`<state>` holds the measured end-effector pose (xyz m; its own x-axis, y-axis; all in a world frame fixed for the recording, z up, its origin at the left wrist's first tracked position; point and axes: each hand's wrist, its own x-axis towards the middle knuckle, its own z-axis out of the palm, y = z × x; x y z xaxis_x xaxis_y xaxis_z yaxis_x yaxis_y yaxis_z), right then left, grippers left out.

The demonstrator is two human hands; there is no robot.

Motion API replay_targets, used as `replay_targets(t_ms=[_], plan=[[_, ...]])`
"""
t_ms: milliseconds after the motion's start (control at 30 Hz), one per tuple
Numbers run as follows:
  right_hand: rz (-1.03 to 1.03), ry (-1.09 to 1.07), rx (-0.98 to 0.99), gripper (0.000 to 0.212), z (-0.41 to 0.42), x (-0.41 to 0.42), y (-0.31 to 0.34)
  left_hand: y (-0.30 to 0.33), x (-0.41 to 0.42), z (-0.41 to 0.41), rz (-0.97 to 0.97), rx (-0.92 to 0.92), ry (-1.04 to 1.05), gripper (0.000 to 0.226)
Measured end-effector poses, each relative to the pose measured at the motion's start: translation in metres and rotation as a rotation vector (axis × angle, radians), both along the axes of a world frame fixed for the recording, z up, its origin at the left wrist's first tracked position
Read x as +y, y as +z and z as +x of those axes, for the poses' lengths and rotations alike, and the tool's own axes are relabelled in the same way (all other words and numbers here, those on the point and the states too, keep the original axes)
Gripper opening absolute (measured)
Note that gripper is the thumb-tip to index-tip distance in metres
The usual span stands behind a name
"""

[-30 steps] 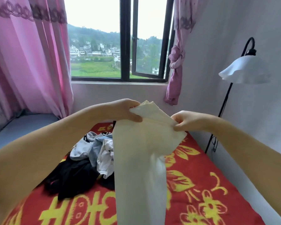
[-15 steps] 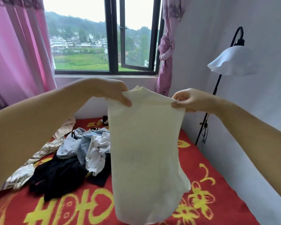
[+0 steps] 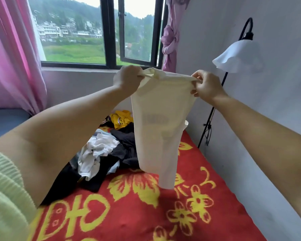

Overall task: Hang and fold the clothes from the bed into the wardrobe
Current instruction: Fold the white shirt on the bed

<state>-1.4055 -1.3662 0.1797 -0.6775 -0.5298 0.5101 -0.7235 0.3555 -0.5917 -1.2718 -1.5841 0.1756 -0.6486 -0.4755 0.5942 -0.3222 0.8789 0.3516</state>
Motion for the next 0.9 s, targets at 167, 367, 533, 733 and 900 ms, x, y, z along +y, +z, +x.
replay_targets(t_ms=[167, 367, 533, 733, 900], plan=[[0.247, 0.018, -0.007, 0.013, 0.045, 0.049, -0.011, -0.021, 0.020, 0.049, 0.092, -0.080, -0.262, 0.020], [0.654, 0.016, -0.060, 0.015, 0.137, 0.093, -0.115, -0.134, 0.060, 0.161, 0.110, -0.339, -0.562, 0.032], [1.032, 0.091, -0.143, 0.022, 0.235, 0.132, -0.270, -0.289, 0.102, 0.254, 0.138, -0.821, -0.583, 0.020], [1.174, 0.260, -0.445, 0.018, 0.330, 0.178, -0.406, -0.409, 0.155, 0.340, 0.167, -1.195, -0.744, 0.013], [1.148, 0.349, -0.628, 0.011, 0.352, 0.191, -0.444, -0.444, 0.158, 0.353, 0.414, -1.295, -0.730, 0.027]])
